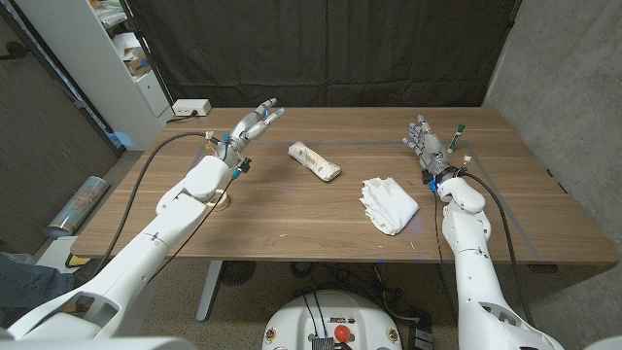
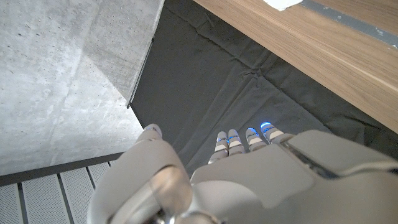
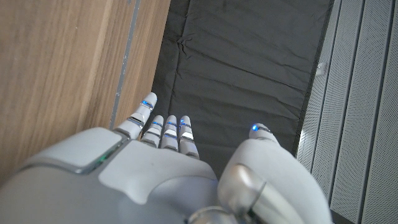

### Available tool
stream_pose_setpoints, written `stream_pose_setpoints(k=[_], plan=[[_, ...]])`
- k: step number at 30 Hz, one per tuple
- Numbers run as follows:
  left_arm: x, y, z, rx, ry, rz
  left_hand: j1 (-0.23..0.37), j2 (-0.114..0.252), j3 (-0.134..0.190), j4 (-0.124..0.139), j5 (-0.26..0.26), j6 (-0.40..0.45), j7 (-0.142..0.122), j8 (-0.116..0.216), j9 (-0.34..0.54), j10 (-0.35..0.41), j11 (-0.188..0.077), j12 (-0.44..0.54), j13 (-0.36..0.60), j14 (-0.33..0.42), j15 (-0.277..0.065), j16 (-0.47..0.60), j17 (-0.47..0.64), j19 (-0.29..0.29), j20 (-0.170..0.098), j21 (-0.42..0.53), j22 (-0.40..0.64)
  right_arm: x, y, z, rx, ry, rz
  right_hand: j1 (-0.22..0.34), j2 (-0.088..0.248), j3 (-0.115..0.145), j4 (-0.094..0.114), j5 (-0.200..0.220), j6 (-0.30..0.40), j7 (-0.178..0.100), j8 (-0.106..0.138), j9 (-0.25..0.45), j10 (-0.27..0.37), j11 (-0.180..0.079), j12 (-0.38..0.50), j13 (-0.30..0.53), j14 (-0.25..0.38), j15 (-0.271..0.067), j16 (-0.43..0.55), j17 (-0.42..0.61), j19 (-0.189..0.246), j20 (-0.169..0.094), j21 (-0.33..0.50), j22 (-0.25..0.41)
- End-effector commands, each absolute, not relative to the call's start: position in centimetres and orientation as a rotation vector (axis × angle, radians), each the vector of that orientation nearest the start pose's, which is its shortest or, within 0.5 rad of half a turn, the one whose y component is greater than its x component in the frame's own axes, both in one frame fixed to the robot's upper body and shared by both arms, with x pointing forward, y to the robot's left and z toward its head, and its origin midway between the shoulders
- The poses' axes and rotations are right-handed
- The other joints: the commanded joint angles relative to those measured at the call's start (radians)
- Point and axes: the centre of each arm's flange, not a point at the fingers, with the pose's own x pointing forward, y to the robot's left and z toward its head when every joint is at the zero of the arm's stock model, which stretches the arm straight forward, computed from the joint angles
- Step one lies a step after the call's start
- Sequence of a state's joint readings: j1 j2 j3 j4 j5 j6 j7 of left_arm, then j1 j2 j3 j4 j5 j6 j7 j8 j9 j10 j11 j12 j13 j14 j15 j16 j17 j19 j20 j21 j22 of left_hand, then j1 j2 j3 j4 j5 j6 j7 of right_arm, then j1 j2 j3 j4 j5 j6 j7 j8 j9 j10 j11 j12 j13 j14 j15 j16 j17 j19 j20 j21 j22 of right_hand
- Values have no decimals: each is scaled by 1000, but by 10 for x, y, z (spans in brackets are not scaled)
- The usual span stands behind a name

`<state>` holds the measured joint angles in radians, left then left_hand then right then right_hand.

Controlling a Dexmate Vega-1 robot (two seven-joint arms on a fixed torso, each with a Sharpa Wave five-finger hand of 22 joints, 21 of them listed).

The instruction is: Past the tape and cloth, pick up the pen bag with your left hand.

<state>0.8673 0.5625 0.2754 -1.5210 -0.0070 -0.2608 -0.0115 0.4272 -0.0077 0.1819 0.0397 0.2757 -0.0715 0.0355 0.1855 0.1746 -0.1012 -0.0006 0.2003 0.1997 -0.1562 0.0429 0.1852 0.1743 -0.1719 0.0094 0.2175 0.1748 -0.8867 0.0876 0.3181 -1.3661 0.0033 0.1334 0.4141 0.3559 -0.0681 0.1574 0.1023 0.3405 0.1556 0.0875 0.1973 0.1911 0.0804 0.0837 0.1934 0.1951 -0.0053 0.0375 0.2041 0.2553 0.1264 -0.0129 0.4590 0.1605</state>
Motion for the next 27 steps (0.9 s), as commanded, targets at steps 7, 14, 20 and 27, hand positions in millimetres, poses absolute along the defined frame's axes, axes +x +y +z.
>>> stream_pose_setpoints(k=[7,14,20,27], plan=[[611,257,53,748,-834,-186,15,0,3,-9,4,-6,0,2,4,-5,-3,5,2,-9,-4,0,5,-15,12,-5,2,639,-305,-32,81,-626,100,1,5,-2,-1,5,8,1,3,0,9,5,7,2,3,3,7,0,14,-2,-4,5],[610,255,57,784,-839,-205,19,-1,3,-13,5,-9,1,1,4,-6,-3,5,1,-11,-5,-1,5,-16,15,-6,2,639,-304,-33,83,-622,94,1,5,-3,-2,5,7,0,3,0,10,6,7,2,3,3,7,-1,15,-2,-8,5],[608,253,60,828,-848,-204,23,-2,3,-16,5,-12,-1,1,4,-9,-2,4,1,-12,-4,-1,5,-16,17,-8,2,639,-303,-33,85,-624,89,1,5,-4,-2,6,8,1,3,0,10,7,7,2,3,3,7,-2,16,-3,-10,5],[605,248,63,865,-863,-209,38,-6,5,-28,8,-25,1,-2,5,-21,1,1,0,-19,0,-3,5,-20,23,-12,2,640,-304,-32,91,-632,87,1,6,-5,-2,7,7,0,2,0,9,5,7,1,3,3,7,-3,17,-3,-13,5]])
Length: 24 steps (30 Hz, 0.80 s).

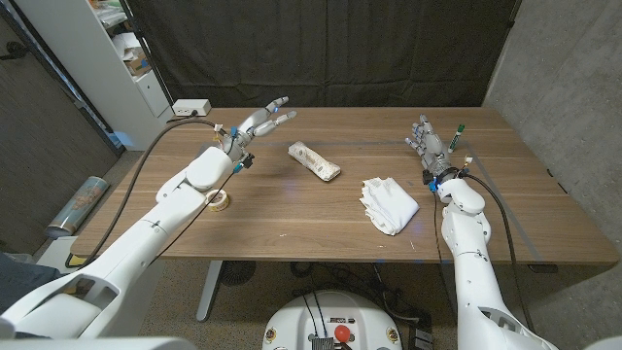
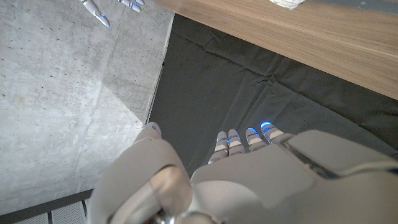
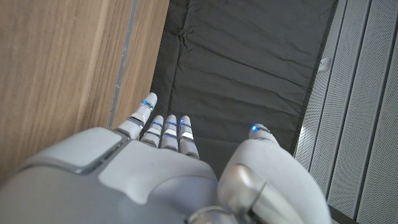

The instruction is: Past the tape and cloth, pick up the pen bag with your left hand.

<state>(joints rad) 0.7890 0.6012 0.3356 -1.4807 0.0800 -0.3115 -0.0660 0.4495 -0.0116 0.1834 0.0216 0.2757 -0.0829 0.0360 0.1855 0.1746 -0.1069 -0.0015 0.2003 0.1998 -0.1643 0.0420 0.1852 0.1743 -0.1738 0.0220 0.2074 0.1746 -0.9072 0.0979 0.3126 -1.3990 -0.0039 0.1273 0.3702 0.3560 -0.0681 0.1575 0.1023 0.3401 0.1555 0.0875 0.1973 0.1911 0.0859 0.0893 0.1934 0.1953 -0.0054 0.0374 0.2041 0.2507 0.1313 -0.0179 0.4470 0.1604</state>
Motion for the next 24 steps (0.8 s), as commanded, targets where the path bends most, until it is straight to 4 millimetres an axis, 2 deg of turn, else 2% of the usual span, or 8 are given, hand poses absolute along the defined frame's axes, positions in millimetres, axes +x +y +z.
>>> stream_pose_setpoints(k=[1,24], plan=[[604,248,63,871,-865,-206,19,-3,4,-12,8,-17,-1,-3,5,-15,3,1,-1,-11,1,-3,5,-19,11,-2,2,640,-304,-32,91,-632,87,1,6,-5,-2,7,7,0,2,0,3,-1,7,1,4,3,7,1,13,2,-1,5],[596,245,70,977,-909,-185,71,-19,8,-51,18,-49,4,-3,6,-35,10,0,-2,-23,10,-3,5,-20,22,-8,1,646,-304,-28,100,-639,90,0,7,-7,-3,10,10,1,3,0,5,-2,7,0,5,3,7,-2,16,3,-11,6]])
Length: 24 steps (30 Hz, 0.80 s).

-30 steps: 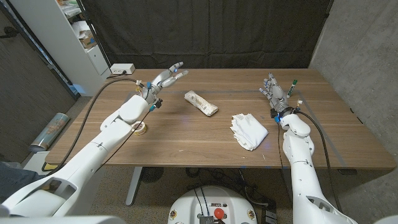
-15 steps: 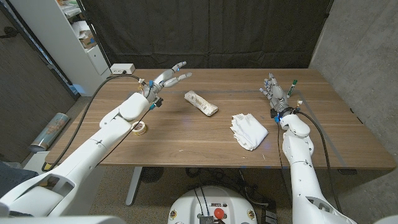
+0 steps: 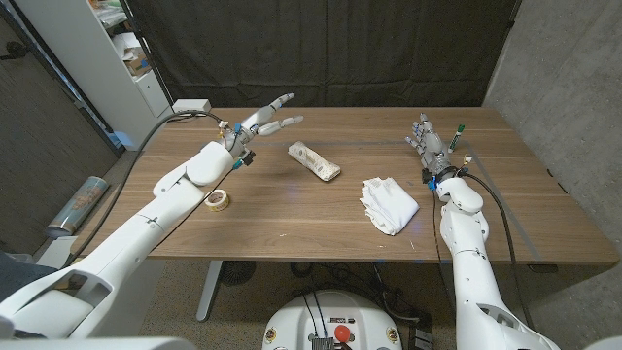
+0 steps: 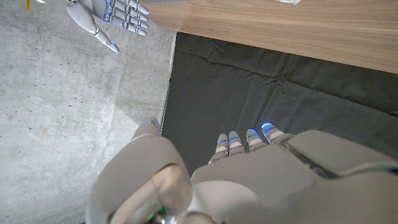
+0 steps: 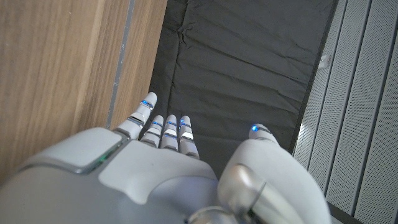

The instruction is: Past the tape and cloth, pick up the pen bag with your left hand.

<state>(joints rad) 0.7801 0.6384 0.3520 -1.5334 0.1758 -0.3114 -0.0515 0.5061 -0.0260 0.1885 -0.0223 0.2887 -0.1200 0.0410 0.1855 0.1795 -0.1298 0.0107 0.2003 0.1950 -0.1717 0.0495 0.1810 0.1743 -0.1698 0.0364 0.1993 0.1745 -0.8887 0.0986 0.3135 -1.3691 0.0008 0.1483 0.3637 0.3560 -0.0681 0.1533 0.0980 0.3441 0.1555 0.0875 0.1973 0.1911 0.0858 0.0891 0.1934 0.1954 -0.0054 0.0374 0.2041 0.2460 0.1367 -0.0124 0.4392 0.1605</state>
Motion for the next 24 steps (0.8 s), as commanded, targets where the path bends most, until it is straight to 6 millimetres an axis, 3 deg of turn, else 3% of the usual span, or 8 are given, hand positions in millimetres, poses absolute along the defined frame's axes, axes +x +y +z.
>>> stream_pose_setpoints(k=[1,24], plan=[[597,245,70,977,-904,-190,18,-6,3,-10,6,-12,-2,-2,1,-12,-4,0,3,-16,2,1,5,-22,8,0,1,646,-304,-28,100,-639,89,0,8,-3,1,6,9,0,3,0,6,-1,7,0,5,3,7,2,11,-3,-3,6],[589,232,83,1189,-910,-156,81,-39,-1,-57,27,-24,-12,4,3,-10,-10,6,3,-6,1,6,5,0,16,2,0,648,-303,-27,101,-639,79,0,8,-6,0,8,12,-1,3,0,7,-1,7,0,8,1,8,-1,14,-1,-13,6]])
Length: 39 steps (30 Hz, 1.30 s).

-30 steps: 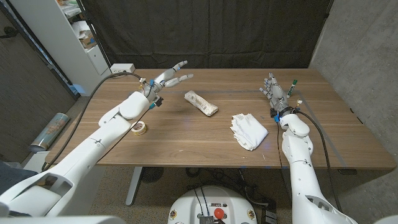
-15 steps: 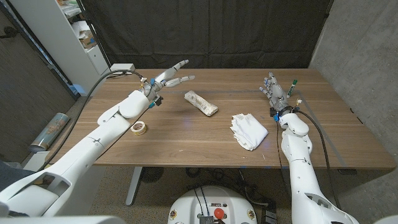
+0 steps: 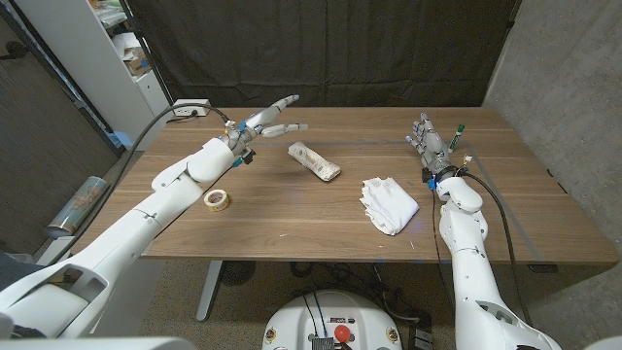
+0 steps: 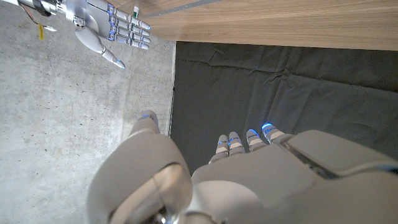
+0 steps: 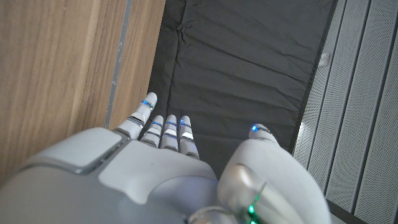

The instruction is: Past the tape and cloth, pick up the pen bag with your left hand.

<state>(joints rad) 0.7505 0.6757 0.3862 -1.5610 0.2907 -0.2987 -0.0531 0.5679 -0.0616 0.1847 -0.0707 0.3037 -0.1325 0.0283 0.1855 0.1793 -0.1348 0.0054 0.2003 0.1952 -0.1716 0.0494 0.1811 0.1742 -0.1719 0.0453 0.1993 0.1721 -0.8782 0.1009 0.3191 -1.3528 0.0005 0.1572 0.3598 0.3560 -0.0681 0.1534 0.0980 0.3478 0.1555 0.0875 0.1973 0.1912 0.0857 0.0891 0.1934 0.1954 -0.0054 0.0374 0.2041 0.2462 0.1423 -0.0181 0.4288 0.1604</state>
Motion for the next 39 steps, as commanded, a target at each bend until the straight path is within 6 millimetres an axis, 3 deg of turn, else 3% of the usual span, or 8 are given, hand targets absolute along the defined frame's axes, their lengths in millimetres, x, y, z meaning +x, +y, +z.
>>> stream_pose_setpoints(k=[1,23,30,39], plan=[[589,232,84,1198,-907,-162,21,-5,3,-9,13,-13,0,3,3,-6,-5,6,3,-7,1,5,5,2,7,2,3,648,-303,-27,101,-639,79,0,8,-6,0,4,12,-1,3,0,7,-1,7,0,8,1,8,-1,9,4,-3,6],[589,223,92,1314,-874,-175,77,-21,2,-43,30,-13,-11,9,3,-6,-6,10,4,-6,2,5,5,16,9,2,3,650,-305,-22,116,-654,71,-1,9,-9,-2,7,18,-4,4,0,15,-4,9,-1,21,-7,12,-5,16,4,-13,6],[588,216,91,1381,-866,-171,95,-23,3,-52,36,-5,-17,12,3,-6,-6,10,4,-4,1,6,5,17,26,1,3,649,-307,-22,120,-656,64,-1,10,-10,-2,8,17,-4,3,0,18,-4,10,-1,25,-4,14,-6,18,4,-17,6],[585,212,92,1452,-856,-164,113,-22,5,-59,42,1,-17,14,3,-4,-5,12,5,-8,8,4,5,19,10,0,3,650,-308,-23,129,-659,62,-1,11,-12,-2,9,18,-5,3,0,20,-2,10,-1,29,-2,15,-7,21,4,-21,6]])
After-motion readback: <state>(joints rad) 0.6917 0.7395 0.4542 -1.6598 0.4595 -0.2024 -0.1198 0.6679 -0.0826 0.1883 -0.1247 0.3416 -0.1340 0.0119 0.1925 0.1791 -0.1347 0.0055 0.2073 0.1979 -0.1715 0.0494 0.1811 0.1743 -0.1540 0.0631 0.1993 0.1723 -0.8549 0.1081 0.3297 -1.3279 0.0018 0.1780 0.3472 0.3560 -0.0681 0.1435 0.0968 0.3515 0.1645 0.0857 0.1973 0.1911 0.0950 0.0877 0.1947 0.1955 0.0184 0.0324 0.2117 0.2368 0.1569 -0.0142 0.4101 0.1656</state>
